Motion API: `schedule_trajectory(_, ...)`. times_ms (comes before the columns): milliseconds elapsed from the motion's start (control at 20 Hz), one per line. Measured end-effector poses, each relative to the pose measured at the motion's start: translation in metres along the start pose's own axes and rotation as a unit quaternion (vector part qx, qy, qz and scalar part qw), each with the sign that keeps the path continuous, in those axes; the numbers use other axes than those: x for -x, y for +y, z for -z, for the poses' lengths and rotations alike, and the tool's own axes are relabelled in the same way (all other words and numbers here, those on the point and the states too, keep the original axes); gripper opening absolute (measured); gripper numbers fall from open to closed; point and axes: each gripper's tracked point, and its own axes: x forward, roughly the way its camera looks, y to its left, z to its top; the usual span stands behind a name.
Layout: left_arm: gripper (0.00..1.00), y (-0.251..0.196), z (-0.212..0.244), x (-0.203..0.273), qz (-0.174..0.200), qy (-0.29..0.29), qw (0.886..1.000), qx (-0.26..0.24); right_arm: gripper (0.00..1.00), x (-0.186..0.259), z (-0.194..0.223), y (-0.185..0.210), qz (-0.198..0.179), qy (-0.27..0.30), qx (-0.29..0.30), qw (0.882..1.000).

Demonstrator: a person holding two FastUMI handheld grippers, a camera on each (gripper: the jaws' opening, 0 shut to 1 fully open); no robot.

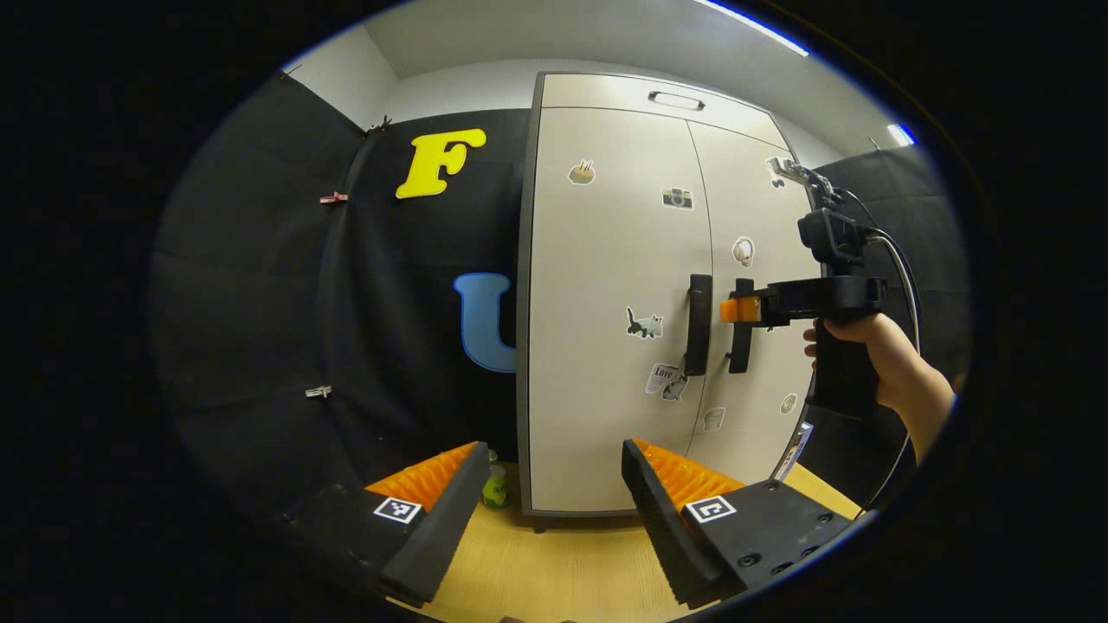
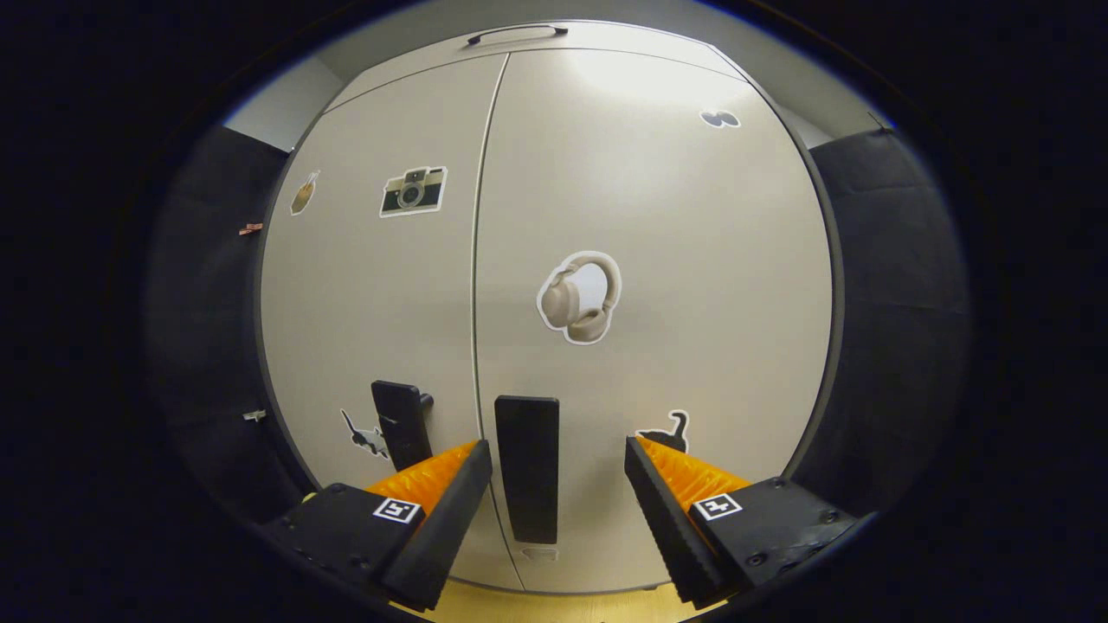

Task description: Open the right door of the double-door shoe cabinet with the right hand, and open the left door with the left hand.

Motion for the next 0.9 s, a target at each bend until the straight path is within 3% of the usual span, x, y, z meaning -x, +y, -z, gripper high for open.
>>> schedule_trajectory(250,0.95,0.006,0.005,0.001,-0.002,0.003,1.000,-0.003,0.96,-0.006,0.009,0.008,0.001,0.012,-0.001,1.000)
schedule_trajectory(350,0.95,0.011,0.006,0.003,-0.007,0.002,1.000,-0.005,0.87,-0.007,0.011,0.009,0.006,0.014,-0.001,1.000)
schedule_trajectory(500,0.95,0.013,0.010,0.007,-0.004,0.006,1.000,-0.001,0.54,-0.008,0.016,0.012,0.009,0.019,-0.003,1.000)
schedule_trajectory(550,0.95,0.015,0.012,0.008,-0.002,0.008,1.000,-0.001,0.51,-0.009,0.016,0.012,0.011,0.018,-0.002,1.000)
schedule_trajectory(600,0.95,0.015,0.015,0.010,0.001,0.011,1.000,-0.003,0.40,-0.008,0.019,0.012,0.011,0.017,0.001,1.000)
schedule_trajectory(750,0.95,0.015,0.021,0.016,0.011,0.016,1.000,-0.006,0.40,-0.007,0.019,0.012,0.011,0.007,-0.002,1.000)
schedule_trajectory(900,0.95,0.016,0.023,0.024,0.018,0.019,1.000,-0.009,0.30,-0.008,0.020,0.011,0.005,0.014,-0.016,1.000)
